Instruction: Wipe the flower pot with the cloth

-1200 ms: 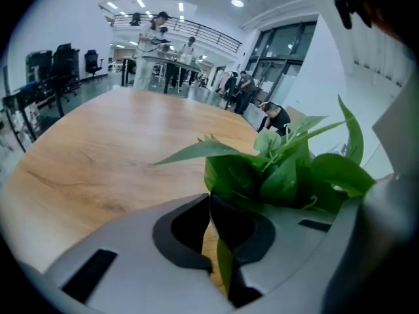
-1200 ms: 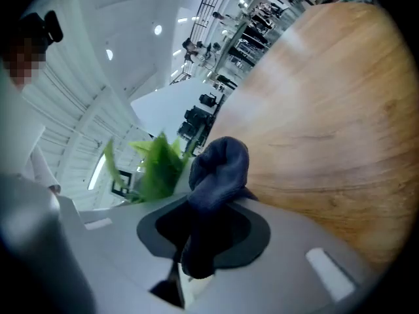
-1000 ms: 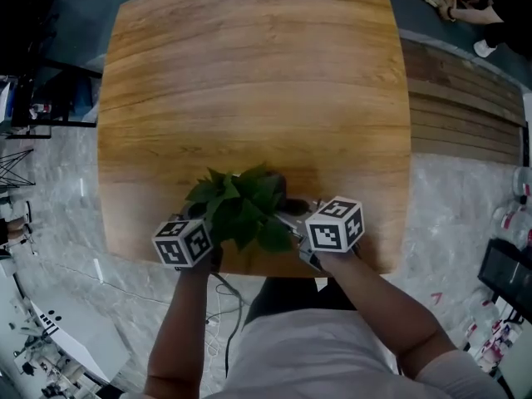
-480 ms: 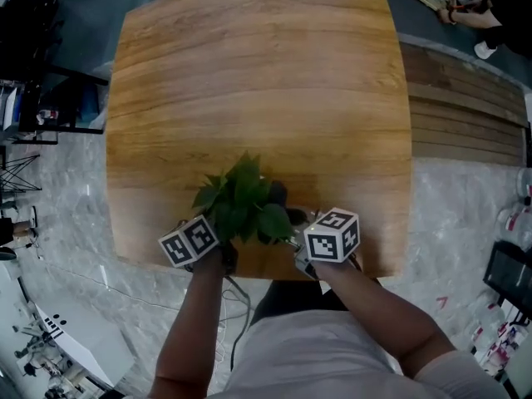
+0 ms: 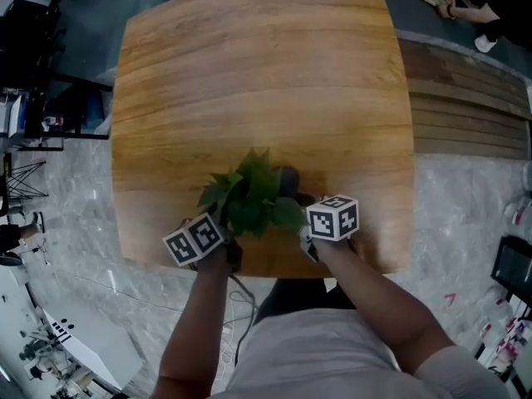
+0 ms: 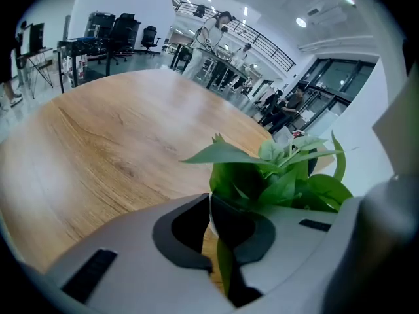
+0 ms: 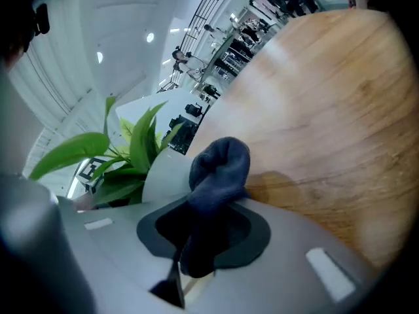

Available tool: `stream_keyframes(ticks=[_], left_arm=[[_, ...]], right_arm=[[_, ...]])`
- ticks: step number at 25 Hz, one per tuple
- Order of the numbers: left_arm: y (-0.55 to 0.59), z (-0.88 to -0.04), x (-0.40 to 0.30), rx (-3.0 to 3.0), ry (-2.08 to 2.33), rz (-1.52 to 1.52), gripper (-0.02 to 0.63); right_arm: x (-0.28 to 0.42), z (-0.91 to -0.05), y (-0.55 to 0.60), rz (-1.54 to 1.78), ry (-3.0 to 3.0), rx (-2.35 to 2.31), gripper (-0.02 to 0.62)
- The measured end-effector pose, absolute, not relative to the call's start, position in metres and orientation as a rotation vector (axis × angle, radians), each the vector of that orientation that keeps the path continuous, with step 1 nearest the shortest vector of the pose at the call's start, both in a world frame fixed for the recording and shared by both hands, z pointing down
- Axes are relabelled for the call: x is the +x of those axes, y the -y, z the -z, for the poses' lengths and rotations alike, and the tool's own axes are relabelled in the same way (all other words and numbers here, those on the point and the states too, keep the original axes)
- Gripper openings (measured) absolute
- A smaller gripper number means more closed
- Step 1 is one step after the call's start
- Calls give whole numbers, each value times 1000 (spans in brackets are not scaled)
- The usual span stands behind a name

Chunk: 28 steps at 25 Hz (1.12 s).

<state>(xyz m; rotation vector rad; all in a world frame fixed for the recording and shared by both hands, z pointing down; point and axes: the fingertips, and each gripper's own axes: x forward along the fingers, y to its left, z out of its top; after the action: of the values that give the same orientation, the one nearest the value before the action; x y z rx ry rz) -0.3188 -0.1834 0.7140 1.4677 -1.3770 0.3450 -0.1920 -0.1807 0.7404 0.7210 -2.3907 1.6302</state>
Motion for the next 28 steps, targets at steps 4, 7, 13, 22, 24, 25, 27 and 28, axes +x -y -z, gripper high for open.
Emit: stream_keyframes(ticks=[4, 7, 13, 22, 24, 25, 27, 28], left_arm=[[185, -710, -317, 1492, 1375, -370, 20], [187, -703, -312, 1512, 1369, -368, 32], [188, -690, -305, 1545, 1353, -348, 40], [196, -644, -307, 1632, 1394, -315, 75], [198, -627, -305, 1655, 1413, -296, 75], [198, -617, -305, 1671, 1431, -291, 75], [199, -597, -303, 1702, 1467, -279, 75], [199, -586, -301, 1717, 1484, -268, 75]], right_arm=[[-180, -716, 184, -1596, 2418, 762, 71], [-165, -697, 190, -1539, 2440, 804, 71], [-138, -669, 201, -1456, 2456, 891, 71], [-115, -612, 215, -1162, 2531, 919, 71], [-113, -595, 216, -1108, 2559, 908, 71], [-113, -586, 216, -1082, 2574, 900, 71], [-113, -568, 214, -1028, 2605, 878, 71], [-113, -558, 213, -993, 2621, 865, 71]])
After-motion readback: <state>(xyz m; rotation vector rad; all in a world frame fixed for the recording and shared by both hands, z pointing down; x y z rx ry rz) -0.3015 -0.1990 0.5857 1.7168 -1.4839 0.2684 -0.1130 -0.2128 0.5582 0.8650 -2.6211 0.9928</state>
